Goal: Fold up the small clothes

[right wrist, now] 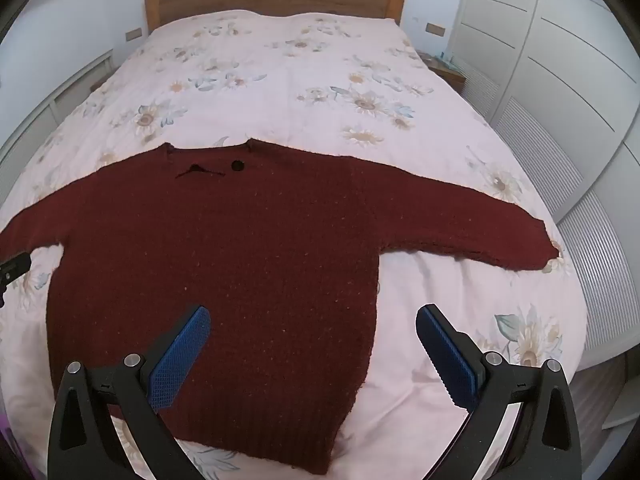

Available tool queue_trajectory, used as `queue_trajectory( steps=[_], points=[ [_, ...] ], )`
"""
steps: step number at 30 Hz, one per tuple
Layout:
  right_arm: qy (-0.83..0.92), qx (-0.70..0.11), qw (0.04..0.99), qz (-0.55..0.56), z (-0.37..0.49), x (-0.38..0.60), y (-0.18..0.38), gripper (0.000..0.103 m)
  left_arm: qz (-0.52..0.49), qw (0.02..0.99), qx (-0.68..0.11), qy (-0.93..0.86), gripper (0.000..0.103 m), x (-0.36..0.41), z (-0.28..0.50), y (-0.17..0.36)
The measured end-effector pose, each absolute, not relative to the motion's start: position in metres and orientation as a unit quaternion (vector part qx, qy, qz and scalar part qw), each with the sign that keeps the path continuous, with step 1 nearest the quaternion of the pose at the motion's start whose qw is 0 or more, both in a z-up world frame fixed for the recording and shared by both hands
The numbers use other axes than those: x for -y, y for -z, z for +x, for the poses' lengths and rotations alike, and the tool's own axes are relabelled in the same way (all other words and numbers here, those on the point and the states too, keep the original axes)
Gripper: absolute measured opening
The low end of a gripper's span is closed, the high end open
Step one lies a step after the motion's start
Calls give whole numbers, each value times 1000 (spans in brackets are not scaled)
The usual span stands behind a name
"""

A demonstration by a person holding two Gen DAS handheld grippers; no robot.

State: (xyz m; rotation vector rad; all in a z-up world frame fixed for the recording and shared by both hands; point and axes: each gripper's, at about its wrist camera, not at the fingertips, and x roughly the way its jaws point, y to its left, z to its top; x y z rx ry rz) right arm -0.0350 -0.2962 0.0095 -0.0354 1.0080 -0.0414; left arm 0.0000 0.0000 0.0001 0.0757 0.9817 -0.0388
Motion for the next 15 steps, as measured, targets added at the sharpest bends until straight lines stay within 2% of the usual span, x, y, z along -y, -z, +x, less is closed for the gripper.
queue_trajectory(
  steps=[15],
  points=[
    [22, -485, 874, -20, -39, 300, -8, 103, 41, 882, -469, 16, 102, -1, 0, -3]
  ],
)
